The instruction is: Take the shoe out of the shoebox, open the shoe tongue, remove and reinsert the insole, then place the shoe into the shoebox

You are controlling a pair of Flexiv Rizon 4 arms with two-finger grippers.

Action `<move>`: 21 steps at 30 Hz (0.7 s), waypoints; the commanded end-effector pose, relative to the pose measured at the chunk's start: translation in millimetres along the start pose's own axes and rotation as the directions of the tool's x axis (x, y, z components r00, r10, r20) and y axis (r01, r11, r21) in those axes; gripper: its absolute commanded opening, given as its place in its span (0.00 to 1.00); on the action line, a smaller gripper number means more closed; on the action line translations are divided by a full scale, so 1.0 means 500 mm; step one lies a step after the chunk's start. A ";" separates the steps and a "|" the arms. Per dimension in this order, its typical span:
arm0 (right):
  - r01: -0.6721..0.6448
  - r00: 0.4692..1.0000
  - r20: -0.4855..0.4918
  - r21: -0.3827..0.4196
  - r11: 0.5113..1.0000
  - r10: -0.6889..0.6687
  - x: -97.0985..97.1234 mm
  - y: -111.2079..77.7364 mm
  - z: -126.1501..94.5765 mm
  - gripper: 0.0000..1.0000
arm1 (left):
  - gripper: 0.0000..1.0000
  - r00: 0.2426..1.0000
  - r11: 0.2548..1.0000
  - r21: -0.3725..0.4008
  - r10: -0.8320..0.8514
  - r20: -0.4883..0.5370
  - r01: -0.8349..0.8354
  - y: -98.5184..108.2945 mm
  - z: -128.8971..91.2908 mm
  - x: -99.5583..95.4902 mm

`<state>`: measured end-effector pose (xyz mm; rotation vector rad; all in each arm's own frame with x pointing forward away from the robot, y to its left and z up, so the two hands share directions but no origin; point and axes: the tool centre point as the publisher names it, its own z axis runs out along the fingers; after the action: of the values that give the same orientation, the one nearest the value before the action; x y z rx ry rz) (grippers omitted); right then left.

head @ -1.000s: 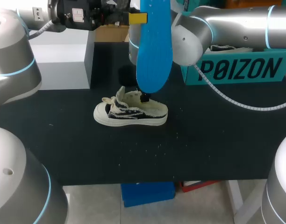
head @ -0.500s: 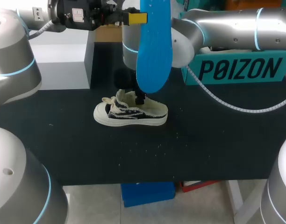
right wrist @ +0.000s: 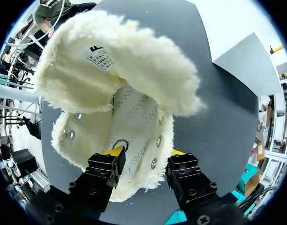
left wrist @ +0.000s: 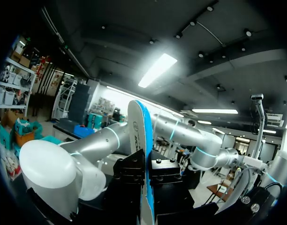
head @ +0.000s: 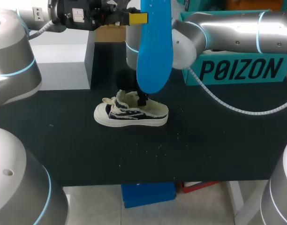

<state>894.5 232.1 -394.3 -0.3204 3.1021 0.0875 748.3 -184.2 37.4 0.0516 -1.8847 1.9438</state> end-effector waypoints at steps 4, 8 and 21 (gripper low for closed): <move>0.020 1.000 -0.016 0.003 1.000 -0.020 -0.010 0.007 -0.003 0.42 | 0.00 1.000 1.000 0.000 0.000 0.004 0.000 0.001 0.002 0.000; 0.041 0.999 -0.027 -0.012 0.999 -0.042 -0.012 0.011 -0.006 0.00 | 0.00 1.000 1.000 0.000 0.000 0.004 0.000 0.001 0.002 0.000; 0.041 0.999 -0.027 -0.012 0.999 -0.042 -0.012 0.011 -0.006 0.00 | 0.00 1.000 1.000 0.000 0.000 0.004 0.000 0.001 0.002 0.000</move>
<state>899.1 237.3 -390.1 -0.3898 3.1196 0.1063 748.2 -184.2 37.4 0.0515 -1.8847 1.9438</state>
